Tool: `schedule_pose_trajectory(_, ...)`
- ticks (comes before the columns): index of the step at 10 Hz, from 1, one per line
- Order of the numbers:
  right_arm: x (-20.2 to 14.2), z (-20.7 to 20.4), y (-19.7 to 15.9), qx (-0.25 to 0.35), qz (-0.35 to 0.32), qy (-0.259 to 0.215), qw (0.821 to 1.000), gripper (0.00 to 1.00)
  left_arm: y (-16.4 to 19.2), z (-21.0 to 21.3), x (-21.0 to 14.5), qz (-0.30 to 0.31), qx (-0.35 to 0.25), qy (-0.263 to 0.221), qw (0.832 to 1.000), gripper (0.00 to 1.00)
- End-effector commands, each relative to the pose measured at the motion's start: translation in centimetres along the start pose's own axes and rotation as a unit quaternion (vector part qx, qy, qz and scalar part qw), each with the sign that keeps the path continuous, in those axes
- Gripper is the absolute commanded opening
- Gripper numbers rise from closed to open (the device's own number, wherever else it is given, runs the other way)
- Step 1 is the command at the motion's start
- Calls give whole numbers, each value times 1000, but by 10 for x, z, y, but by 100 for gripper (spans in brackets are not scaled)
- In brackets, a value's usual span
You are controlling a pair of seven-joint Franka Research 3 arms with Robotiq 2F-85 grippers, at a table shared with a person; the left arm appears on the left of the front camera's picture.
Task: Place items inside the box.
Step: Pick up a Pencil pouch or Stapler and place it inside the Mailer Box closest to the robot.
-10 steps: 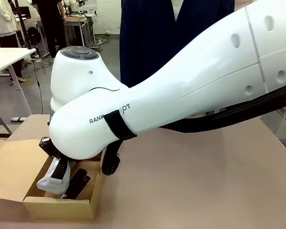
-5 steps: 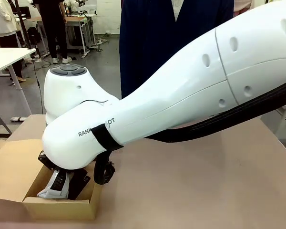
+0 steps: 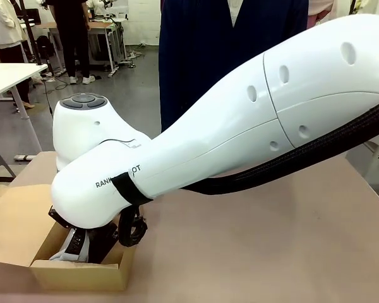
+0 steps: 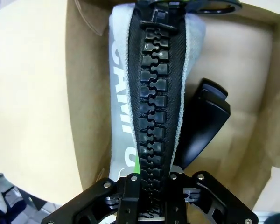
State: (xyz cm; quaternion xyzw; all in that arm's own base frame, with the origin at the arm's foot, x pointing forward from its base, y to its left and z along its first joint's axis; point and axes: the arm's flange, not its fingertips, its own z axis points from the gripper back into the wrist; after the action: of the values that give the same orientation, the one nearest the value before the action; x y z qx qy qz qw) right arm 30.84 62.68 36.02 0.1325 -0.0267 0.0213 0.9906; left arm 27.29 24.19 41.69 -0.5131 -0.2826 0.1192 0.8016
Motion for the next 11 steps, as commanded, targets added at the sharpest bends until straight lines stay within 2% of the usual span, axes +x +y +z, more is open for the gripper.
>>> schedule_pose_trajectory(1,0,1,6,-12,-14,-17,1000,7,0,0,1,-9,-12,-10,1000,100)
schedule_pose_trajectory(2,0,1,6,-7,-13,-17,1000,18,0,0,1,-9,-12,-10,1000,100)
schedule_pose_trajectory(3,0,2,5,-3,-12,-10,1000,67,0,0,1,-9,-12,-10,1000,100)
schedule_pose_trajectory(4,-1,2,4,-2,-14,-8,1000,77,0,0,1,-9,-12,-10,1000,100)
schedule_pose_trajectory(5,-2,3,3,-2,-13,-6,1000,100,0,0,1,-9,-12,-10,1000,100)
schedule_pose_trajectory(9,-1,23,-15,18,-23,-11,1000,100,0,0,1,-9,-12,-10,1000,100)
schedule_pose_trajectory(11,0,47,-39,68,-22,-1,997,100,0,0,1,-9,-12,-10,1000,100)
